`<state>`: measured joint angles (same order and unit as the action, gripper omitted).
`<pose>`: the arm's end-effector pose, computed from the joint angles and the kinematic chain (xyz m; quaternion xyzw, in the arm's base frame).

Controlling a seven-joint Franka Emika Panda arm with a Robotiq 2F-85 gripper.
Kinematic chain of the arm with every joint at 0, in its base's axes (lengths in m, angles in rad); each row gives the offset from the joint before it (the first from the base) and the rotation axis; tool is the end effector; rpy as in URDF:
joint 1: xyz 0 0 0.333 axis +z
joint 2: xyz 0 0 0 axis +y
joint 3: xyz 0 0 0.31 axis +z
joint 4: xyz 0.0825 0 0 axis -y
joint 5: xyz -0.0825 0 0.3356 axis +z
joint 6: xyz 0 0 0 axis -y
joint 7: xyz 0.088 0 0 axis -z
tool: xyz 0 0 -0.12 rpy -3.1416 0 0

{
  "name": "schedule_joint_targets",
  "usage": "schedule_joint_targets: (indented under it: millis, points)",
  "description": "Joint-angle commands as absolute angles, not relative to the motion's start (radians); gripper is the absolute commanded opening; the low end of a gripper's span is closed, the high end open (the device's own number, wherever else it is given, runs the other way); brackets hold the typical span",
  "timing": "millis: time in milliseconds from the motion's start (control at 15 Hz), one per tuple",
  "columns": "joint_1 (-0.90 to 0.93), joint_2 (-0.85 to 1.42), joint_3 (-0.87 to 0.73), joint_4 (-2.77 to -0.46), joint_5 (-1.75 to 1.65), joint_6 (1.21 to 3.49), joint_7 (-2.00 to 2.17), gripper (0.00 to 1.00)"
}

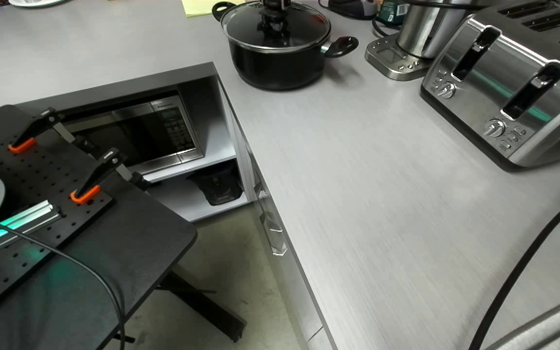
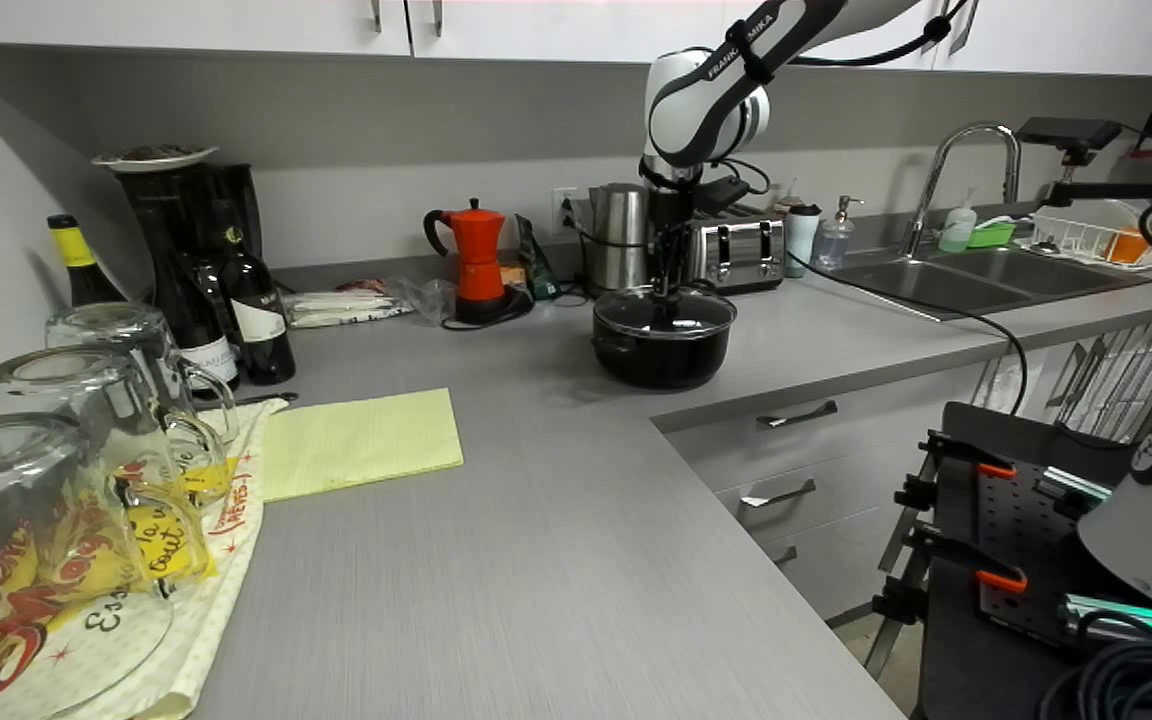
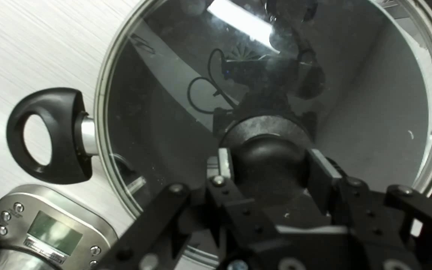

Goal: Put the glass lid on the black pot.

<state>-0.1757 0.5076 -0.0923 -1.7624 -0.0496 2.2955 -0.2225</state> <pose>0.6026 -0.1614 0.2945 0.9991 -0.0005 0.0031 0.0432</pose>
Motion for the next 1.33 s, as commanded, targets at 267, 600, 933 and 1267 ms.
schedule_joint_targets:
  millis: [267, 600, 933, 1267]
  points:
    - [-0.197, 0.491, -0.082, -1.736, -0.029, 2.26, -0.242, 0.25]
    - [-0.201, 0.497, -0.082, -1.729, -0.029, 2.256, -0.241, 0.25]
    - [-0.199, 0.501, -0.084, -1.734, -0.035, 2.261, -0.238, 0.25]
    - [-0.191, 0.502, -0.086, -1.728, -0.044, 2.259, -0.228, 0.25]
